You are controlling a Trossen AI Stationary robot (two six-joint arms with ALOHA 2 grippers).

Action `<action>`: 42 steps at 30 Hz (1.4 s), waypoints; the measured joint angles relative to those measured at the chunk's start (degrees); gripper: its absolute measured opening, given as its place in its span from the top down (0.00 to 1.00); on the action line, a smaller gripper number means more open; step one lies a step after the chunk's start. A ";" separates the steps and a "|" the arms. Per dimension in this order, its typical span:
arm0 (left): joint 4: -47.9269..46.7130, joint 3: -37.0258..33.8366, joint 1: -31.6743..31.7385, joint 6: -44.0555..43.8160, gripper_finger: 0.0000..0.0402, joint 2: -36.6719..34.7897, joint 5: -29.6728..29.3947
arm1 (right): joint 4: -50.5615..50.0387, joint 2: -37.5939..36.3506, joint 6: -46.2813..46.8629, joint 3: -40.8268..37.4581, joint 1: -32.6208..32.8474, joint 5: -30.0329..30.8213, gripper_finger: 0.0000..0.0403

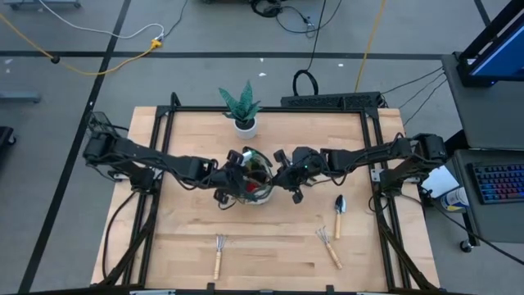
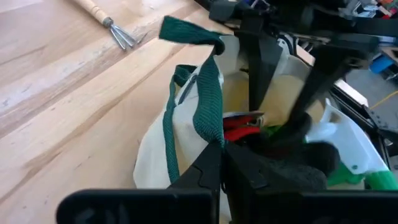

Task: Pick & Place Garden tools in Gardening bag
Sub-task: Put the left brown trowel into the gardening bag, then put the green shear scissors into the gardening bag

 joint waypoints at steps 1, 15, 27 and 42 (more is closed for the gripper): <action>0.37 0.00 -0.22 0.77 0.52 0.16 -0.96 | -0.15 0.00 0.36 0.00 0.00 0.02 1.00; -3.79 7.94 -5.16 -1.48 0.41 -1.12 -7.32 | -0.93 0.00 1.31 0.00 0.08 0.02 1.00; -12.35 12.72 -9.80 -19.04 0.41 -1.07 -3.74 | -2.59 0.00 4.47 0.02 0.37 -0.01 0.99; -13.89 12.52 -18.16 -56.47 0.41 -0.41 7.69 | -2.76 0.00 5.65 0.02 0.37 0.02 0.99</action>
